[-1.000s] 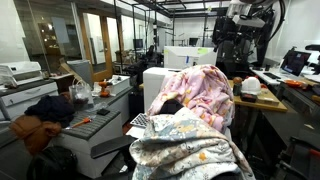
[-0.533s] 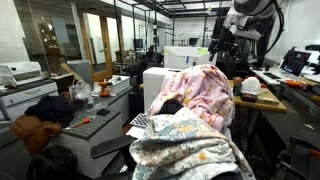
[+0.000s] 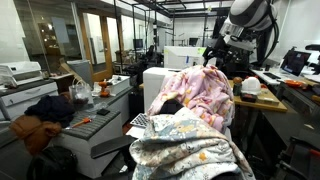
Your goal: Put the fleece on the boxes
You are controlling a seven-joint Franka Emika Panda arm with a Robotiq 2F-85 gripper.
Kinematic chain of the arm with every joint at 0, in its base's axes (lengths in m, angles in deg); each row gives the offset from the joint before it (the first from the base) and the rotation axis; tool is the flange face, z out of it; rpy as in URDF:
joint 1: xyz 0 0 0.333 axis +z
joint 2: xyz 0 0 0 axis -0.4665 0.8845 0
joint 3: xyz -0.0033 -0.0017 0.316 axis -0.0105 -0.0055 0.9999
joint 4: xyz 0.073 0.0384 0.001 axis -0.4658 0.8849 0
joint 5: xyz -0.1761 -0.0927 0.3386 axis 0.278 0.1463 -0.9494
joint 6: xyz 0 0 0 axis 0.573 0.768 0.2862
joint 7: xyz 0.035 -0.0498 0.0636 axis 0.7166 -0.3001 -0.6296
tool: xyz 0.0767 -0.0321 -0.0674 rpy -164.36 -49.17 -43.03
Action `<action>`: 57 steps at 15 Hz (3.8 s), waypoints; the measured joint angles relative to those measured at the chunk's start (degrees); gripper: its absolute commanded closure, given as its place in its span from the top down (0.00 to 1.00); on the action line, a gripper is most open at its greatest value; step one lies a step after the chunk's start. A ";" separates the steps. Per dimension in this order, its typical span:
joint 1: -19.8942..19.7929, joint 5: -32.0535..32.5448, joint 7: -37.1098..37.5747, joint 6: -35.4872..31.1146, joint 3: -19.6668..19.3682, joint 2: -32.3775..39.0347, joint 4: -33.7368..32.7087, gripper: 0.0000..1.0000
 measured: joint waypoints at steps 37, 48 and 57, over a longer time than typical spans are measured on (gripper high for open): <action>-2.70 -99.66 -103.45 -26.23 13.33 17.53 -7.87 1.00; 9.04 -128.97 -130.10 -15.61 -1.77 22.41 -10.28 0.58; 15.55 -132.68 -131.15 -13.07 -7.77 25.69 -9.79 0.00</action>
